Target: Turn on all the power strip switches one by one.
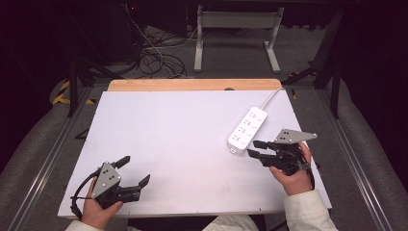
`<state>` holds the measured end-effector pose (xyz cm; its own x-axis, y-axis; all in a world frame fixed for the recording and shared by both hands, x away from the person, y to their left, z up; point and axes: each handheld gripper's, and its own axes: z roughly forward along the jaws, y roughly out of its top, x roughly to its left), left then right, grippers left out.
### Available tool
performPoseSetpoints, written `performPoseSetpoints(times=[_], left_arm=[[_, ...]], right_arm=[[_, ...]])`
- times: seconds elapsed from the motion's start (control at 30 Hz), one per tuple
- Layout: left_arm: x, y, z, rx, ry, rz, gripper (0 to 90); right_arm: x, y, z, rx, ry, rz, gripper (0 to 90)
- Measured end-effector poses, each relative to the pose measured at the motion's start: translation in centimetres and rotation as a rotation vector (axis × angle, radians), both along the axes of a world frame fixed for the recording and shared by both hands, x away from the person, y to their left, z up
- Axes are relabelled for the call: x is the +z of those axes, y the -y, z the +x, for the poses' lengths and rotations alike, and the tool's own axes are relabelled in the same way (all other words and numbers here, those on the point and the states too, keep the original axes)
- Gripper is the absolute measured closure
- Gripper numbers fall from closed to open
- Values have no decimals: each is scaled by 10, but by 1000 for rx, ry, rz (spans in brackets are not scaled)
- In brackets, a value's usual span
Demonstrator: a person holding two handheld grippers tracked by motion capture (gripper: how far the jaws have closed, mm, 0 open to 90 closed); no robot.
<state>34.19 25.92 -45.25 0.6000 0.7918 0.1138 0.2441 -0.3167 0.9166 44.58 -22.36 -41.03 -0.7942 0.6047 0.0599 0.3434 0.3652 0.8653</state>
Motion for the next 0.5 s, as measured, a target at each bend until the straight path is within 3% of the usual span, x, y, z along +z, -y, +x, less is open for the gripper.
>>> performPoseSetpoints(times=[0.33, 0.5], left_arm=[[0, 0, 1, 3, -2, 5, 136], [-1, 0, 1, 5, -3, 7, 137]], right_arm=[[4, -14, 20, -38, -33, -120, 880], [-1, -19, 31, -58, -68, -144, 900]])
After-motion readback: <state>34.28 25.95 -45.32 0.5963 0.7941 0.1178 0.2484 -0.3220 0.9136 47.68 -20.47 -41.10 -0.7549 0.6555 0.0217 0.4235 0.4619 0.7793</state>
